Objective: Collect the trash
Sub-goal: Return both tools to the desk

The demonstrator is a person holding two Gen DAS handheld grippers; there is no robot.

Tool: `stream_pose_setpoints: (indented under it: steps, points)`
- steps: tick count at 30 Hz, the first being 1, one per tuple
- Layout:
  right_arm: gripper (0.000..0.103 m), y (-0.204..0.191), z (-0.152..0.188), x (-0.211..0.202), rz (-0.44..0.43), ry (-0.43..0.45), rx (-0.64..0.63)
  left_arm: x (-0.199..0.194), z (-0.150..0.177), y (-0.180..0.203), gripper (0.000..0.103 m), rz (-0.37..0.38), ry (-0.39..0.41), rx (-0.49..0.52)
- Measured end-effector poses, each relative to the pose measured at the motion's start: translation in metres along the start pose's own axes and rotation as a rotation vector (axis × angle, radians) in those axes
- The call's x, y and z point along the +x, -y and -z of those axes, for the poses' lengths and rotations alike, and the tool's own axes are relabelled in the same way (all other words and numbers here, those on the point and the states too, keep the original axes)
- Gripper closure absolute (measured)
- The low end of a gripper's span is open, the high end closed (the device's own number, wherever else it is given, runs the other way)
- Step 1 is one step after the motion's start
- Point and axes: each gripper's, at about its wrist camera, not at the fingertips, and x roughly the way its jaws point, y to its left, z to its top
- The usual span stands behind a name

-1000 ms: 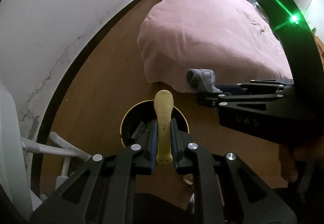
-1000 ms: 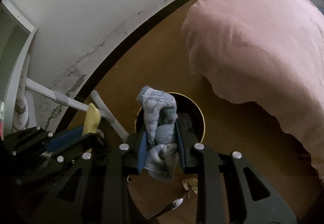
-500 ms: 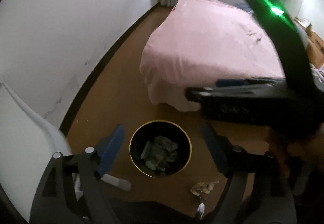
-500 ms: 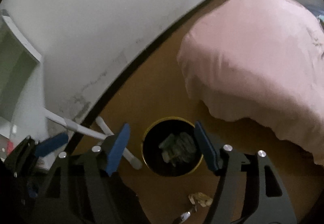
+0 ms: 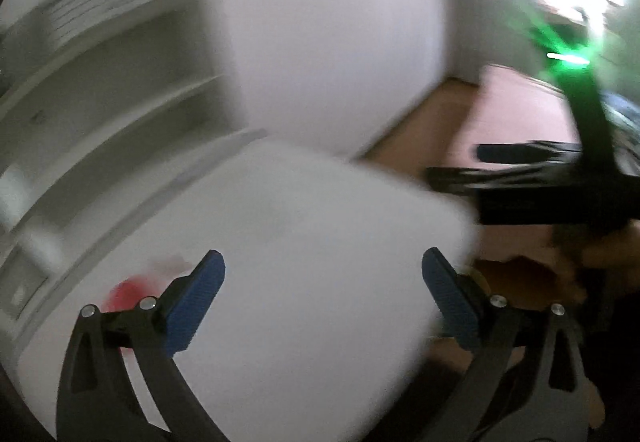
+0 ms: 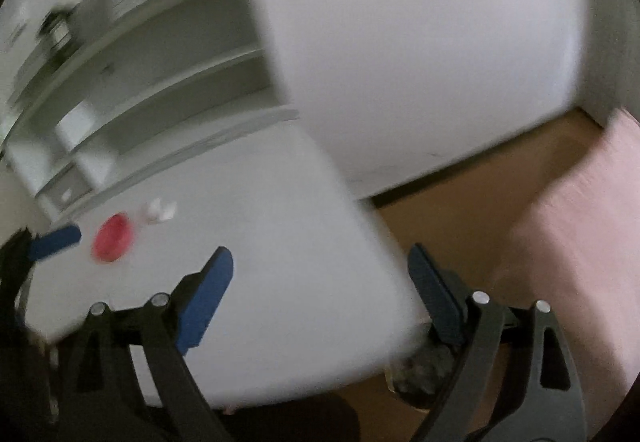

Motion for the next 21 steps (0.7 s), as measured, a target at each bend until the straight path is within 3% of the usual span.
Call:
stream_pose_setpoints:
  steps: [3, 7, 13, 21]
  points:
    - [0.017, -0.067, -0.014, 0.035, -0.087, -0.050, -0.137, -0.008, 0.031, -0.079, 0.007, -0.177, -0.053, -0.127]
    - [0.017, -0.130, -0.023, 0.084, -0.147, -0.131, -0.286, -0.018, 0.066, -0.141, 0.007, -0.304, -0.110, -0.247]
    - [0.017, -0.182, -0.029, 0.137, -0.154, -0.210, -0.409, -0.019, 0.090, -0.168, 0.007, -0.327, -0.161, -0.318]
    - [0.022, -0.189, -0.036, 0.185, -0.130, -0.274, -0.436, 0.018, 0.099, -0.176, 0.007, -0.302, -0.204, -0.288]
